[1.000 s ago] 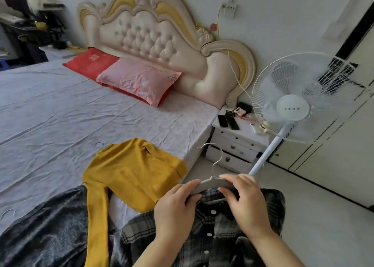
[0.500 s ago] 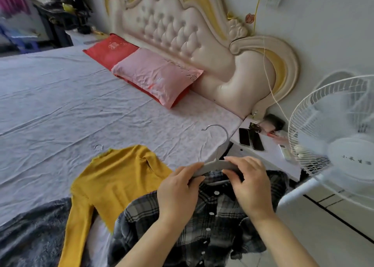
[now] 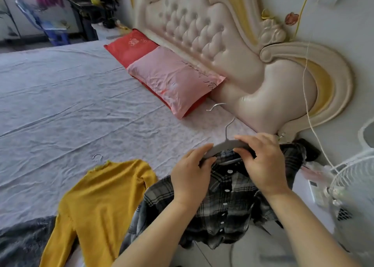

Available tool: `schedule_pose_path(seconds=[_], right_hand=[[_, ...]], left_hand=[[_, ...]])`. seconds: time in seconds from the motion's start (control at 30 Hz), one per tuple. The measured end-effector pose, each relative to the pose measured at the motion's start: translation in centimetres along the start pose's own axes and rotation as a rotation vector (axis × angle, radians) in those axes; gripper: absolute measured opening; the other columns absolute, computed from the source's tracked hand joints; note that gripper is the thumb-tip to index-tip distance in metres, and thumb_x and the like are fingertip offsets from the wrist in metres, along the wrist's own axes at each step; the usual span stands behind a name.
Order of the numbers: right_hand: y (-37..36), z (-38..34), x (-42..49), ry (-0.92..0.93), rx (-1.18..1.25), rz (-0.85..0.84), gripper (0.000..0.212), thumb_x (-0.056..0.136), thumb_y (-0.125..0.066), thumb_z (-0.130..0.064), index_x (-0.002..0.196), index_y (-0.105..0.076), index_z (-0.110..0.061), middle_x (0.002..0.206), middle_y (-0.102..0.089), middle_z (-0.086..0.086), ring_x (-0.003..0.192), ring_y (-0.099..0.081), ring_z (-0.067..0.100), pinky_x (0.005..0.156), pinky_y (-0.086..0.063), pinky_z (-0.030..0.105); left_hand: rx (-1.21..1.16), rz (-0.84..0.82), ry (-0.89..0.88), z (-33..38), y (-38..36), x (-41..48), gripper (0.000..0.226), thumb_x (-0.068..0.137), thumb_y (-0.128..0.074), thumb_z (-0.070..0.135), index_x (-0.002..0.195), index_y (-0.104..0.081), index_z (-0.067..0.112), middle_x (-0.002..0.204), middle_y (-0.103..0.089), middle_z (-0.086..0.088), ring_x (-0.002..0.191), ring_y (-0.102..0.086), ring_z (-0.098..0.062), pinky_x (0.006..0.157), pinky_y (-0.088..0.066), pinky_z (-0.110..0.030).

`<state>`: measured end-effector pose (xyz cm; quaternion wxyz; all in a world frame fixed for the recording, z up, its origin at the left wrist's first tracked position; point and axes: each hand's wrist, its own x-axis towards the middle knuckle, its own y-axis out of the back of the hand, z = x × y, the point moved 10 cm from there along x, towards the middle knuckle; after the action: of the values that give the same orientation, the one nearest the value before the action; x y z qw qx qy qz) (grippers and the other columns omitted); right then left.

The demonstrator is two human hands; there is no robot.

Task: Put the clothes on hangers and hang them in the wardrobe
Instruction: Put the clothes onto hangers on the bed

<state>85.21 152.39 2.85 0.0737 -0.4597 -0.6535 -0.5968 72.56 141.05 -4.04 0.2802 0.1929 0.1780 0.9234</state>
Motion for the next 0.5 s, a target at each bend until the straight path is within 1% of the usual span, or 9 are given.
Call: schedule_pose_path(seconds=[0.07,0.13,0.27,0.37,0.5], right_hand=[[-1.2,0.9,2.2,-0.001,0.004,-0.003,0.030,0.068,-0.079,-0.005,0.097,-0.071,-0.007,0.078,-0.066,0.005,0.082,-0.055,0.031,0.081,-0.035,0.021],[-2.6,1.3,4.4,0.014,0.018,-0.007,0.030,0.069,-0.078,-0.005,0.098,-0.071,-0.007,0.079,-0.066,0.005,0.084,-0.055,0.030,0.081,-0.036,0.022],[-5.7,2.2,8.7,0.056,0.030,-0.028,0.030,0.069,-0.078,-0.006,0.099,-0.071,-0.007,0.081,-0.067,0.005,0.086,-0.047,0.021,0.081,-0.034,0.022],[-8.7,2.6,11.0,0.076,0.054,-0.067,0.031,0.068,-0.078,-0.006,0.098,-0.071,-0.007,0.081,-0.067,0.006,0.086,-0.046,0.019,0.082,-0.031,0.019],[-14.3,3.6,13.7,0.090,0.123,-0.165,0.030,0.068,-0.079,-0.005,0.097,-0.071,-0.008,0.080,-0.068,0.005,0.084,-0.056,0.030,0.082,-0.032,0.018]], left_hand=[[-0.022,-0.010,0.019,-0.7,-1.2,2.6,0.029,0.080,-0.070,0.023,0.107,-0.067,0.032,0.100,-0.068,0.014,0.078,-0.048,0.009,0.062,-0.034,0.002],[-0.043,0.010,0.023,-1.2,-1.9,5.2,0.028,0.081,-0.070,0.024,0.107,-0.067,0.033,0.098,-0.066,0.016,0.080,-0.043,0.012,0.062,-0.034,0.003],[-0.038,0.046,0.026,-1.8,-2.2,9.6,0.028,0.081,-0.069,0.024,0.106,-0.067,0.035,0.086,-0.056,0.023,0.077,-0.044,0.009,0.057,-0.035,-0.003],[-0.010,0.035,0.063,-3.4,-2.8,12.3,0.028,0.082,-0.068,0.026,0.108,-0.065,0.037,0.092,-0.063,0.018,0.072,-0.048,0.003,0.057,-0.034,-0.004],[0.043,0.044,0.136,-6.8,-3.9,15.7,0.028,0.084,-0.066,0.029,0.111,-0.063,0.037,0.096,-0.065,0.016,0.071,-0.045,0.003,0.058,-0.036,-0.004]])
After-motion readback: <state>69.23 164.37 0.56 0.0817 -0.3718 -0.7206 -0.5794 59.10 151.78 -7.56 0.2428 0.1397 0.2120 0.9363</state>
